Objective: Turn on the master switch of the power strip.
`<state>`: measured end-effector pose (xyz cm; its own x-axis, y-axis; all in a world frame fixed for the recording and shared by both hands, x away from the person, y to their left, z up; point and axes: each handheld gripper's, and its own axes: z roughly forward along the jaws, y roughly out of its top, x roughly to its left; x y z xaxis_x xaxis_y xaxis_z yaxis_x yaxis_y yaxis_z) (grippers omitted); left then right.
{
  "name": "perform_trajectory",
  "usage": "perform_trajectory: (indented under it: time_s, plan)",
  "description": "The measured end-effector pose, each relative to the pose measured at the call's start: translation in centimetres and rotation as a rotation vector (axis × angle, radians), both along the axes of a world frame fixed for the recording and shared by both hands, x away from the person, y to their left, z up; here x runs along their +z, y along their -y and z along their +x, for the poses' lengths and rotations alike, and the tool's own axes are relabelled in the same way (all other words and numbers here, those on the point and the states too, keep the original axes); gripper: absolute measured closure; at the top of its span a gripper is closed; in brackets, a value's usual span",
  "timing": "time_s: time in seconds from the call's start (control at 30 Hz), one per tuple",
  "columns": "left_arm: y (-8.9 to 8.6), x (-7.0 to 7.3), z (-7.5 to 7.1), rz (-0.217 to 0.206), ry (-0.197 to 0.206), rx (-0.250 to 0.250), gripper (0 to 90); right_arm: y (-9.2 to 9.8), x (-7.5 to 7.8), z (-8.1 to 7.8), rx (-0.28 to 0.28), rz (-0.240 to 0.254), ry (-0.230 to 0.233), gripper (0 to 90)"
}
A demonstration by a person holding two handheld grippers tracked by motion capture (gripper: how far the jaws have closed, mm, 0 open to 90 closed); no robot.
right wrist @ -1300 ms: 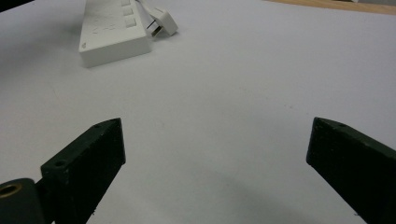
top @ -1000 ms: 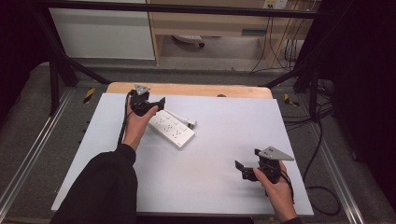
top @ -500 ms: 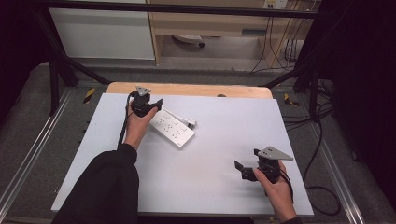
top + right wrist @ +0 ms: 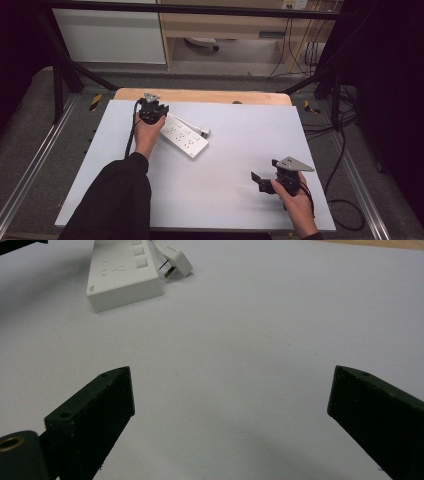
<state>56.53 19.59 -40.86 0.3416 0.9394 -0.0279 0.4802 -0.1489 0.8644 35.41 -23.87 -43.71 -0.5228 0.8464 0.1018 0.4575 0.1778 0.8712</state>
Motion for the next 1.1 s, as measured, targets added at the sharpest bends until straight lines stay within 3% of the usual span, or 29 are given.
perform_trajectory:
  time_s: [0.33,0.77,1.1]
  plan:
    - [-0.3,-0.3,0.2,-0.005,-0.011,-0.020,90.0,0.0,0.0,0.0,0.001,-0.003,-0.001,5.1]
    - [-0.3,-1.7,0.6,0.035,-0.079,-0.026,90.0,-0.1,0.0,0.0,0.006,-0.006,0.001,5.2]
    - [-0.2,-2.2,0.8,0.044,-0.093,-0.025,90.0,-0.1,0.1,-0.1,0.007,-0.009,0.001,5.2]
